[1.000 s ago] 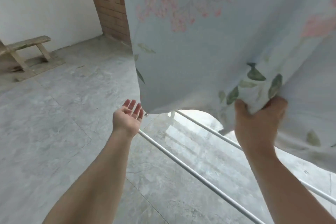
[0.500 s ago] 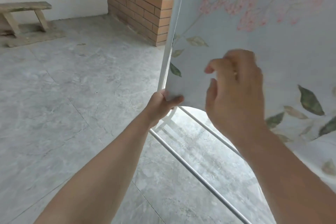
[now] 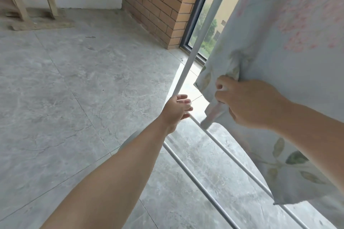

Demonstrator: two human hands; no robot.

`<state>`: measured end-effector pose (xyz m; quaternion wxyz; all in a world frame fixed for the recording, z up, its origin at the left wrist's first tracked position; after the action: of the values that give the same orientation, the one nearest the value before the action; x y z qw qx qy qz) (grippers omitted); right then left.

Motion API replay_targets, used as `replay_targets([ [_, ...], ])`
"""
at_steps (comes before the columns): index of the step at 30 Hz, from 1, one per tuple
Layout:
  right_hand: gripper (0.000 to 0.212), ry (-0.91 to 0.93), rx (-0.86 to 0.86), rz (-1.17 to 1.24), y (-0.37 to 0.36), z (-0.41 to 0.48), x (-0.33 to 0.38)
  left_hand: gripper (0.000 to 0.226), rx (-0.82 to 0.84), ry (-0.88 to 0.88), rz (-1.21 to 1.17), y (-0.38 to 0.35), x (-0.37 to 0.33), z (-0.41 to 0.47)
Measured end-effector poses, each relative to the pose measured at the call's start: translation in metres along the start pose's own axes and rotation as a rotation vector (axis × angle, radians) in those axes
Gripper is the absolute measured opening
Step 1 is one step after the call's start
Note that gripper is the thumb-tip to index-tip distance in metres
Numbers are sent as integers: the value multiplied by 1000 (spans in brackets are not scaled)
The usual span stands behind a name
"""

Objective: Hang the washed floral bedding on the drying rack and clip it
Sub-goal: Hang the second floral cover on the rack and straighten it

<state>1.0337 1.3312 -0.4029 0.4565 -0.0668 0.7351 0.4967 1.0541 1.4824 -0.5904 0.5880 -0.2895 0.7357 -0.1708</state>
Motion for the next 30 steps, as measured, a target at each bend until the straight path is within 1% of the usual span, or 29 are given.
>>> replay_targets([
  [1,19,38,29,-23,-4,-5,2,36,-9,20,-23,-3,2,7],
  [2,17,64,58,-39,-7,-10,3,45,0,48,-56,-8,1,13],
  [4,13,95,16,-25,-8,-14,4,64,60,124,-150,-19,-3,24],
  [5,11,94,-23,-18,-9,-13,2,64,102,152,-202,-26,-4,29],
  [7,12,73,-117,16,-7,-9,-1,47,149,170,-276,-36,-9,33],
  [8,15,51,-168,31,-6,-6,-4,39,152,168,-313,-40,-11,35],
  [9,18,13,-211,43,-4,-3,-6,39,146,159,-341,-42,-11,37],
  [10,20,-40,-249,56,0,1,-8,47,150,142,-361,-42,-10,39],
  [12,16,-141,-326,69,4,9,-15,68,155,119,-401,-41,-5,45],
  [13,15,-180,-347,62,5,14,-18,70,122,130,-426,-39,-3,44],
  [14,16,-208,-343,51,5,19,-20,62,84,127,-447,-38,-3,41],
  [15,20,-217,-328,44,4,25,-22,49,67,120,-458,-36,-2,39],
  [16,23,-203,-318,45,2,31,-21,41,84,109,-463,-35,0,39],
  [19,33,-122,-236,58,-3,43,-15,41,162,67,-475,-32,-1,36],
  [22,30,-131,-94,70,-5,48,-11,34,175,58,-630,-28,-9,24],
  [25,31,-153,-30,58,-5,51,-10,34,258,74,-767,-21,-9,16],
  [26,32,-155,-20,58,-6,51,-10,31,262,101,-815,-19,-7,14],
  [28,32,-165,-10,70,-7,52,-13,20,217,182,-886,-16,-7,10],
  [29,32,-166,-10,73,-7,52,-14,16,203,191,-873,-15,-8,10],
  [30,32,-167,-11,71,-8,51,-15,14,199,173,-811,-14,-9,11],
])
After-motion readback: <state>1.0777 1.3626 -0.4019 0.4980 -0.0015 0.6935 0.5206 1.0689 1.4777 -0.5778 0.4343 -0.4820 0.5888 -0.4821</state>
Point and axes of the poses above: each hand's wrist, its own z-axis towards the middle knuckle, its own y-axis out of the back of the hand, x = y × z, the point moved 2 cm from there along z, towards the middle knuckle, and after that the axes turned 13 degrees about -z, right-handed, at the moved point
